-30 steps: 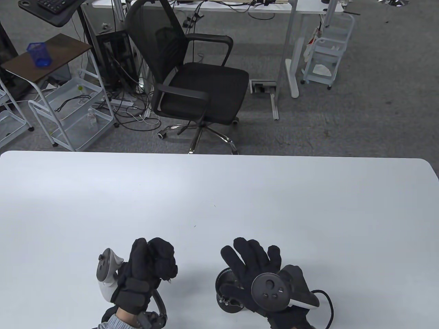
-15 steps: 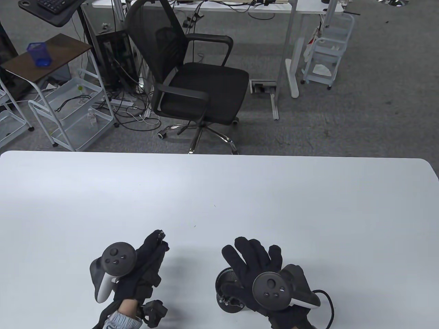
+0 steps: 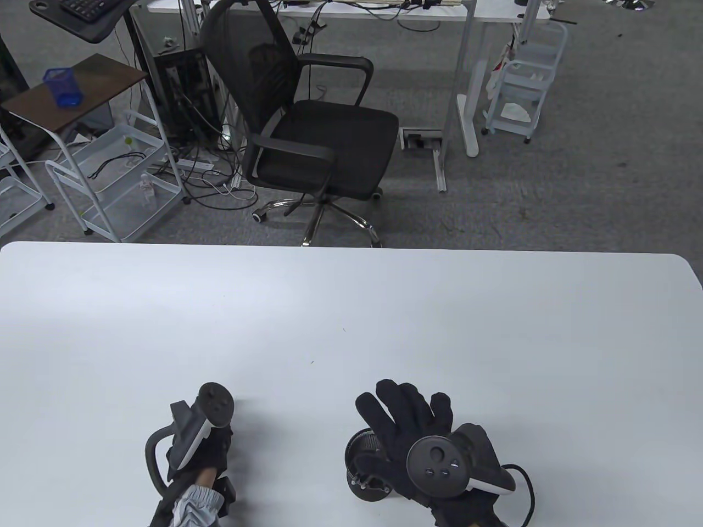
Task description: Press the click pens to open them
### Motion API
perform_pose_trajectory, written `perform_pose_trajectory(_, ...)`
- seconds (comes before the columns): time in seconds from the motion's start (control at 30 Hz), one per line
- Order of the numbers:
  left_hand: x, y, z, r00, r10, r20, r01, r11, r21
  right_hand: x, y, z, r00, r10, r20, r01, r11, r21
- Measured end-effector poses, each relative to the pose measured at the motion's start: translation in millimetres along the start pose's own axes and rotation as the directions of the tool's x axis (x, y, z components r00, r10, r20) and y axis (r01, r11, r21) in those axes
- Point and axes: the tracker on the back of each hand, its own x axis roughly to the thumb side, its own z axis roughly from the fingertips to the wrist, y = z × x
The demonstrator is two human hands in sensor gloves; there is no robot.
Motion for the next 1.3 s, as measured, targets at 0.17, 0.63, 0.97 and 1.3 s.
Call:
perform_pose_trajectory(0.17, -10.1, -11.3, -8.7, 0.999, -0.013, -0.043, 0.012, 1.0, -0.026, -0.2, -1.0, 1.4, 1.0, -0.002, -0.001, 0.002, 1.0, 0.0)
perform_pose_trajectory(0.63, -18.0, -22.6, -15.5, 0.998, -0.001, -0.064, -0.003, 0.997, -0.072, 0.8, 0.8, 1.4, 1.0, 0.009, -0.005, -0.009, 1.0, 0.004)
perform_pose_trajectory(0.97, -17.8, -22.8, -15.8, 0.998, -0.001, -0.063, -0.005, 0.995, -0.098, 1.2, 1.9, -0.2, 1.0, 0.012, -0.004, -0.012, 1.0, 0.009)
perform_pose_trajectory(1.3, -18.4, -22.4, -16.3, 0.998, 0.033, -0.058, -0.04, 0.99, -0.132, 1.8, 1.8, -0.2, 1.0, 0.014, -0.004, -0.014, 1.0, 0.007)
